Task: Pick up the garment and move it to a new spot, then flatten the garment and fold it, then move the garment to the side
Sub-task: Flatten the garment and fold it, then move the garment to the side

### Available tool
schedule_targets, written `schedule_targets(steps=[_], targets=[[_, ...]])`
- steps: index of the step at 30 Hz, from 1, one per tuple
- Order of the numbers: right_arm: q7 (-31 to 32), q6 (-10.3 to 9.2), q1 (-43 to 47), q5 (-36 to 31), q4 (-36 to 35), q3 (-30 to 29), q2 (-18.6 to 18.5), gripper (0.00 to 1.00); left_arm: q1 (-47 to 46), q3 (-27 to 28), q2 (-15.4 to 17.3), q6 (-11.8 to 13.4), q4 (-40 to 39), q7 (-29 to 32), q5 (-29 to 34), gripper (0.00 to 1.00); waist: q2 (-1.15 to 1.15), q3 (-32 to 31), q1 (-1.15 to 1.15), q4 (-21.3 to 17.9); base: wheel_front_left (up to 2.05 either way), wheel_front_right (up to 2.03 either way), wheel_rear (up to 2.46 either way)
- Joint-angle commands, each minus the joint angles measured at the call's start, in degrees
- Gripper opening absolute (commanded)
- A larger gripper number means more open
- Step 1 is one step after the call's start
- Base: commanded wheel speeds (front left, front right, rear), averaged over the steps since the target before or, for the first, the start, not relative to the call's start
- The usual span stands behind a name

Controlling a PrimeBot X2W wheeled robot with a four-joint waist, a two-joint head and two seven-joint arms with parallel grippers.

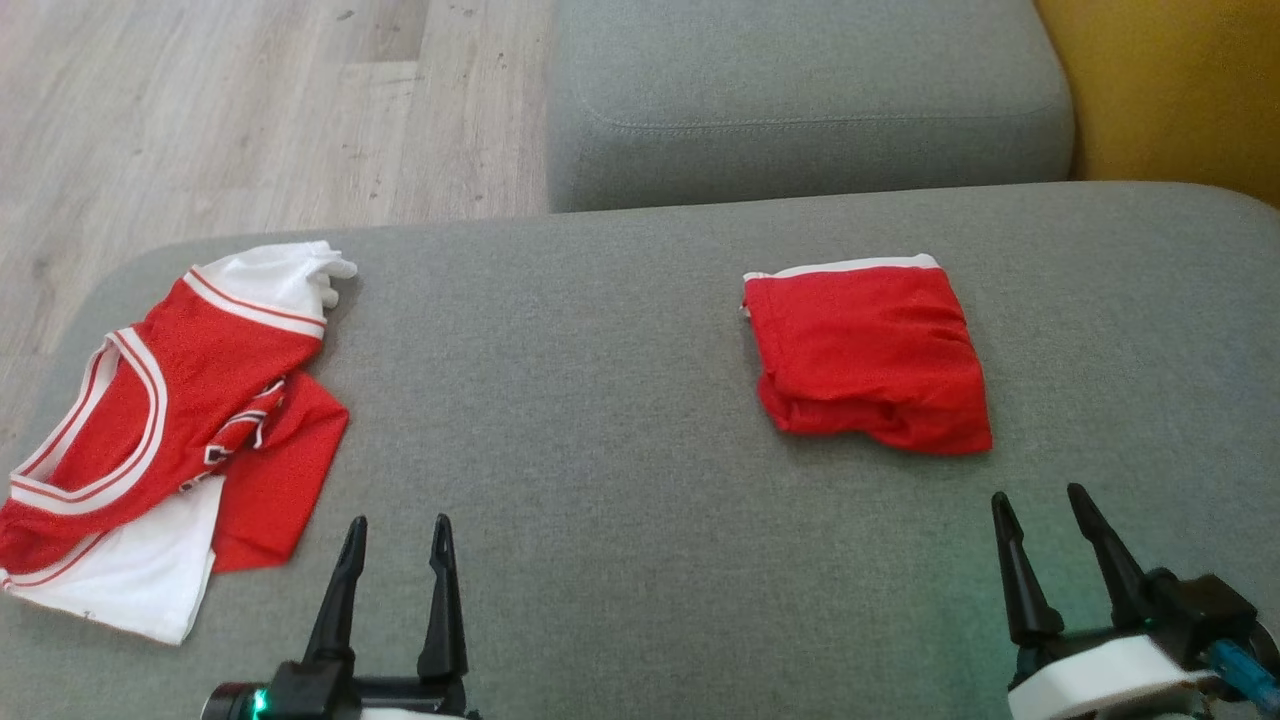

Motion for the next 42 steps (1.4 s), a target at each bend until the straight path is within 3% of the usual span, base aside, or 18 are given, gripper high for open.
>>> schedule_targets(steps=[1, 19, 29, 35, 42], targets=[[-0.63, 0.39, -2.99, -0.33, -1.48, 1.04, -0.33, 1.00, -3.25, 2.26, -0.17, -0.08, -1.63, -0.28, 0.29, 1.00, 0.00, 0.13, 0.00, 0.08, 0.00, 0.00, 0.00], [-0.63, 0.39, -4.05, -1.27, -0.15, 0.34, 0.08, 1.00, -3.65, 2.38, -0.17, -0.09, -1.97, -0.28, 0.34, 1.00, 0.00, 2.03, 0.00, 0.36, 0.00, 0.00, 0.00], [-0.51, 0.39, -14.12, -0.75, 4.82, -2.48, -1.46, 1.00, -6.53, 1.67, -0.17, -0.46, -4.06, -0.28, 0.79, 1.00, 0.00, 9.09, 0.00, -0.25, 0.00, 0.00, 0.00], [7.50, 0.39, -26.99, 4.78, 11.38, -2.60, -5.92, 1.00, -11.65, -0.30, -0.17, -0.56, -5.68, -0.28, 1.78, 1.00, 0.00, 16.37, 0.00, 1.19, 0.00, 0.00, 0.00], [15.92, 0.39, -34.17, 13.18, 18.32, 0.48, -10.39, 1.00, -15.08, -2.56, -0.17, -0.23, -5.45, -0.28, 1.48, 1.00, 0.00, 20.39, 0.00, 3.12, 0.00, 0.00, 0.00]])
